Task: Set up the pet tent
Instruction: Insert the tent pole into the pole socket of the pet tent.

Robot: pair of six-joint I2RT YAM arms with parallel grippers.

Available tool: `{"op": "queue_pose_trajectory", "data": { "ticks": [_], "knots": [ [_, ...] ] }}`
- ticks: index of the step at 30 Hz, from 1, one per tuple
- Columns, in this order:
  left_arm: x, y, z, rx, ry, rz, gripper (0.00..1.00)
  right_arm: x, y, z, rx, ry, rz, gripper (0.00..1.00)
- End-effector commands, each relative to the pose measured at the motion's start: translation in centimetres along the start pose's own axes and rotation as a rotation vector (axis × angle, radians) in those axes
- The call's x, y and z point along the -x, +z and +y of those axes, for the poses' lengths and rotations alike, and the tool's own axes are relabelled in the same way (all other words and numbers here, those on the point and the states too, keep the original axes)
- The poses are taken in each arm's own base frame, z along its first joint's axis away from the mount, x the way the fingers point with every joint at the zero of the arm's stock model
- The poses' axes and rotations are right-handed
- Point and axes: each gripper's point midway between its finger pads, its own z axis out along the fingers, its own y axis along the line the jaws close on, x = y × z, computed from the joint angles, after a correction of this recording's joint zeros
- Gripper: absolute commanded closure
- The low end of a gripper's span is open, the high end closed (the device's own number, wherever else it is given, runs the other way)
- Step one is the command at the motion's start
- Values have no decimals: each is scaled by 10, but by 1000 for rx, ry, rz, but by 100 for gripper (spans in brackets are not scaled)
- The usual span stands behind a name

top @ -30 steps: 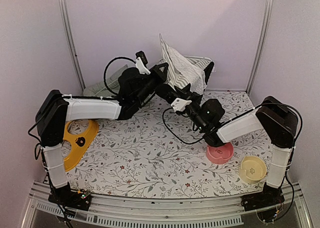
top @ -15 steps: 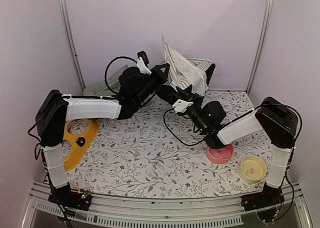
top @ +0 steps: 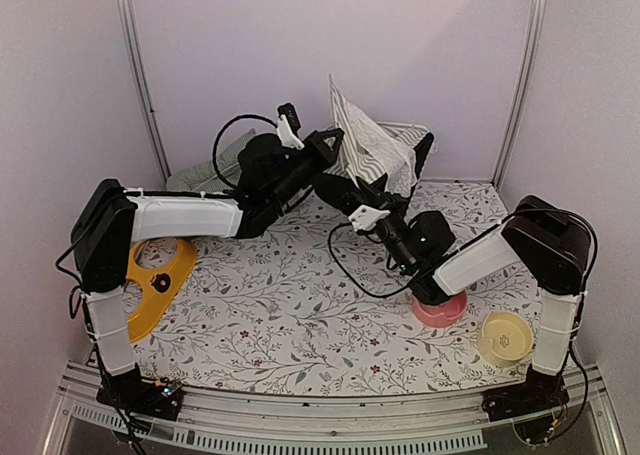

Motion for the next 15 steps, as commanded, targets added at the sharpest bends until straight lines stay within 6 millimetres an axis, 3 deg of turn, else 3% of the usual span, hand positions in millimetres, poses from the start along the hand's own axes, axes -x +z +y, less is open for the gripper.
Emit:
{"op": "queue_pose_trajectory", "data": {
  "ticks": [1, 8, 15],
  "knots": [
    [135, -14, -7, -50, -48, -399, 100, 5, -25, 62, 177, 35, -34, 100],
    [136, -16, -4, -66, -83, -411, 100, 3, -27, 75, 214, 70, -43, 100],
    [130, -8, 2, -65, -70, -387, 100, 0, -26, 76, 216, 111, -31, 100]
  ]
}}
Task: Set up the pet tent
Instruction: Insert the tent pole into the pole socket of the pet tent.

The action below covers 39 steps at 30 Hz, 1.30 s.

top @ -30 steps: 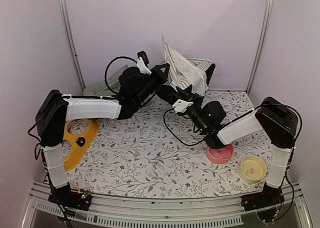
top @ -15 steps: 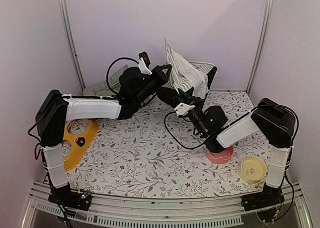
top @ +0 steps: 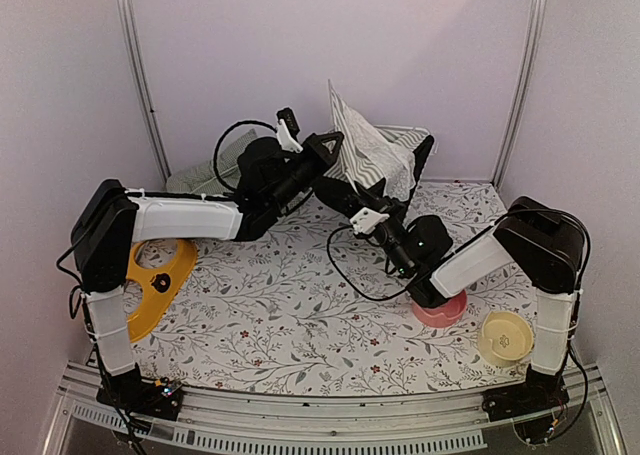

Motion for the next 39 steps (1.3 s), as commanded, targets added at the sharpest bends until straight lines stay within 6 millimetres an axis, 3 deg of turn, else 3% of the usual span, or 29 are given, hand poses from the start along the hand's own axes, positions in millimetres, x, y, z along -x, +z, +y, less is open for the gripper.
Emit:
{"op": "queue_pose_trajectory", "data": {
  "ticks": [1, 13, 39],
  "knots": [
    [133, -6, -10, -71, 13, -395, 100, -1, -23, 65, 209, 22, -8, 100],
    [132, 2, -9, -70, 18, -394, 100, -2, -24, 69, 225, 1, -13, 100],
    [152, 5, -14, -71, 45, -422, 100, -5, -25, 75, 239, 11, -5, 100]
  ]
}}
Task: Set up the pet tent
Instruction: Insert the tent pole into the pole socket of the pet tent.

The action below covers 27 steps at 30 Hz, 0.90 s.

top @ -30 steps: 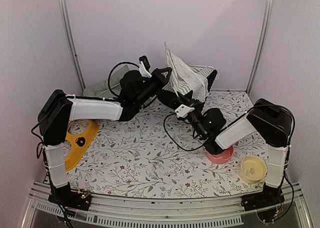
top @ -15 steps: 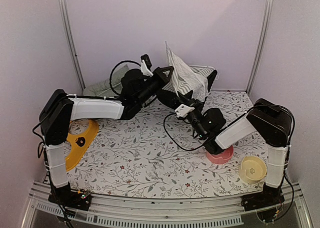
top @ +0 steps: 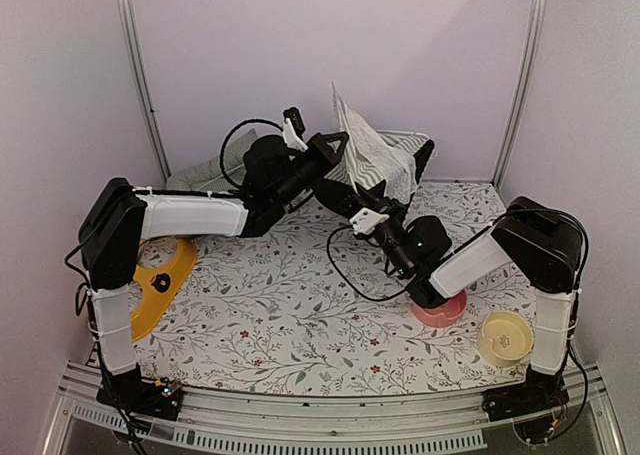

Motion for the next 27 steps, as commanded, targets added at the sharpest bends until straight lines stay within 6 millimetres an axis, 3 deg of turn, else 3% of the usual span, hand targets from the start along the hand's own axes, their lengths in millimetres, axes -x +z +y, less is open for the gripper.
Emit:
{"op": "queue_pose_trajectory", "data": {
  "ticks": [1, 5, 6, 7, 27],
  "knots": [
    [159, -12, -19, -56, 55, -453, 100, -3, -25, 73, 241, -4, -13, 100],
    [163, -12, -20, -59, 57, -462, 100, -3, -26, 74, 245, -2, -13, 100],
    [153, -6, -6, -35, 62, -444, 100, -4, -26, 74, 244, -1, -10, 100],
    [152, -5, -3, -32, 63, -444, 100, -4, -26, 74, 244, -2, -11, 100],
    [165, -2, -2, -31, 68, -456, 100, -8, -25, 78, 253, -11, -2, 100]
  ]
}}
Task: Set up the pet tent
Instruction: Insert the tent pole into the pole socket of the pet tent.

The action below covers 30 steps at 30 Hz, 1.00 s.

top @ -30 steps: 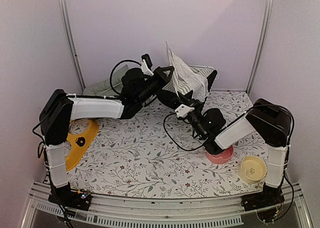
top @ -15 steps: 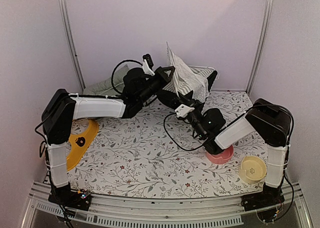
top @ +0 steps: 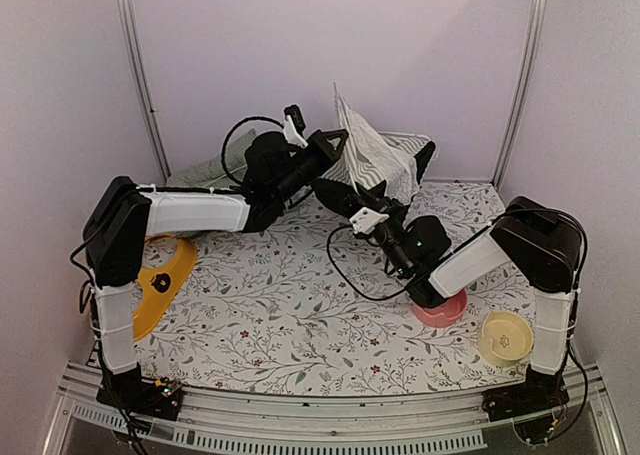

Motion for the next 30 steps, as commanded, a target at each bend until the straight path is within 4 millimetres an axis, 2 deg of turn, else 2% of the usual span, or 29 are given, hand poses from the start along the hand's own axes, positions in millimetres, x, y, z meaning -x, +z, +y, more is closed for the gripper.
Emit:
{"op": "queue_pose_trajectory", "data": {
  "ticks": [1, 8, 21, 30],
  "knots": [
    [159, -9, -9, -30, 64, -454, 100, -5, -26, 77, 256, -13, -10, 100],
    [149, -3, -4, -15, 64, -432, 100, -6, -24, 77, 257, -15, -5, 100],
    [146, -7, -1, -5, 73, -425, 100, -9, -19, 70, 241, 21, 7, 100],
    [145, -5, -4, -17, 71, -419, 100, -12, -20, 73, 252, 5, 15, 100]
  ]
}}
